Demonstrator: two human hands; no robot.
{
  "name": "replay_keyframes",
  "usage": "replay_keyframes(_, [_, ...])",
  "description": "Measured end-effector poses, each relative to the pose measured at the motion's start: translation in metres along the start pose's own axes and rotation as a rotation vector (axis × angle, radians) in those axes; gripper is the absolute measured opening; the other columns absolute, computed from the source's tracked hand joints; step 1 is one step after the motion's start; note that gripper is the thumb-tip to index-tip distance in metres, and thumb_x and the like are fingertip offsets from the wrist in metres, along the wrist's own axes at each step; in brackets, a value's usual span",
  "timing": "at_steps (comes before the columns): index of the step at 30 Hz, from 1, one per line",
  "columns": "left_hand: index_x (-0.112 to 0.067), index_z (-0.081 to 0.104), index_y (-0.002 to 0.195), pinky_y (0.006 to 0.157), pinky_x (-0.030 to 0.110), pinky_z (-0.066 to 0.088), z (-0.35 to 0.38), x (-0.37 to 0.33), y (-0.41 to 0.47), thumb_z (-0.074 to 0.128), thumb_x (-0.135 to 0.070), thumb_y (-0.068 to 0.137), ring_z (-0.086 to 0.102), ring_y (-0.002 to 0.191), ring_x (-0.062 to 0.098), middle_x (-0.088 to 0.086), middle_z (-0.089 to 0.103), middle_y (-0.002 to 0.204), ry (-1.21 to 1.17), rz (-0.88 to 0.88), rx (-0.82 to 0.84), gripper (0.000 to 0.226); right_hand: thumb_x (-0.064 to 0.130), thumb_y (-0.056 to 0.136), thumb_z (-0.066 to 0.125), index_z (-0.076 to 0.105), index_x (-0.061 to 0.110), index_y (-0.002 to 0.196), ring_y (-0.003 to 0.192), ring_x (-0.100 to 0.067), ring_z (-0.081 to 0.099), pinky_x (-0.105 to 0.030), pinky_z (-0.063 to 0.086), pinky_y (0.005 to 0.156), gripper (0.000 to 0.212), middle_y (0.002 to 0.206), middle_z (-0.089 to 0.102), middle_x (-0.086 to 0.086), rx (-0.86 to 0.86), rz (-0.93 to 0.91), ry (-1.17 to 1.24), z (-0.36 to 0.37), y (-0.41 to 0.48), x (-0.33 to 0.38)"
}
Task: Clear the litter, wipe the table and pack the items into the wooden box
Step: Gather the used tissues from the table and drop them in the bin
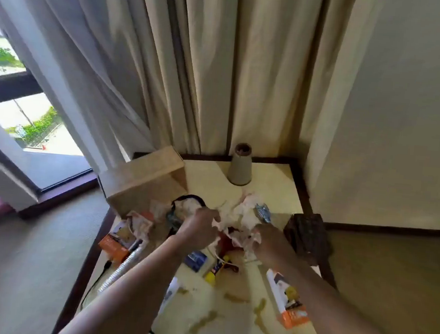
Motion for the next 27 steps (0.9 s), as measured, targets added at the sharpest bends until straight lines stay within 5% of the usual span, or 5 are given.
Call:
replay_keyframes(4, [-0.026, 0.042, 0.144, 0.085, 0.046, 0.057, 0.050, 0.017, 0.025, 0.057, -0.031, 0.094, 0.055, 0.122, 0.035, 0.009, 0.030, 0.151, 0.110, -0.162, 0.133, 0.053, 0.039, 0.088, 0.051, 0.053, 0.015, 0.137, 0.123, -0.036, 0.053, -0.040, 0.051, 0.089, 0.054, 0.133, 0.052, -0.014, 0.084, -0.004, -0.046, 0.039, 0.022, -0.016])
replay_keyframes(9, [-0.022, 0.053, 0.120, 0.075, 0.044, 0.058, 0.082, 0.030, 0.039, 0.053, -0.035, 0.095, 0.061, 0.106, 0.034, 0.008, 0.042, 0.134, 0.167, -0.193, 0.011, 0.028, 0.050, 0.079, 0.042, 0.065, 0.000, 0.124, 0.093, -0.042, 0.064, -0.044, 0.058, 0.075, 0.071, 0.110, 0.061, -0.025, -0.007, -0.016, 0.032, 0.070, 0.042, -0.031])
replay_keyframes(16, [-0.023, 0.044, 0.066, 0.054, 0.030, 0.037, 0.075, 0.036, 0.032, 0.054, -0.015, 0.093, 0.054, 0.070, 0.018, 0.009, 0.066, 0.090, -0.090, -0.257, -0.153, 0.030, 0.006, 0.087, 0.053, 0.068, 0.021, 0.109, 0.097, -0.024, 0.066, -0.036, 0.055, 0.082, 0.031, 0.105, 0.068, -0.004, 0.015, -0.014, 0.152, 0.061, 0.051, -0.042])
replay_keyframes(22, [-0.011, 0.059, 0.098, 0.069, 0.038, 0.047, 0.043, 0.016, 0.034, 0.044, -0.019, 0.103, 0.054, 0.089, 0.021, 0.002, 0.054, 0.104, -0.152, -0.176, -0.493, 0.017, 0.011, 0.091, 0.054, 0.069, 0.016, 0.113, 0.095, -0.027, 0.062, -0.042, 0.057, 0.074, 0.027, 0.103, 0.067, -0.009, -0.267, -0.045, 0.149, 0.002, 0.068, -0.040])
replay_keyframes(27, [-0.018, 0.065, 0.111, 0.066, 0.041, 0.055, 0.037, -0.024, 0.065, 0.045, -0.018, 0.100, 0.064, 0.087, 0.023, 0.003, 0.065, 0.103, 0.089, 0.020, -0.394, 0.022, 0.006, 0.086, 0.051, 0.055, 0.017, 0.135, 0.107, -0.034, 0.050, -0.044, 0.050, 0.082, 0.050, 0.116, 0.054, -0.017, -0.155, 0.088, -0.110, 0.000, 0.096, -0.053])
Point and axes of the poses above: each hand's wrist, its own y-axis towards the middle knuckle, its own z-axis out of the palm, x = y × z, the point moved 6 cm from there along y, towards the middle knuckle
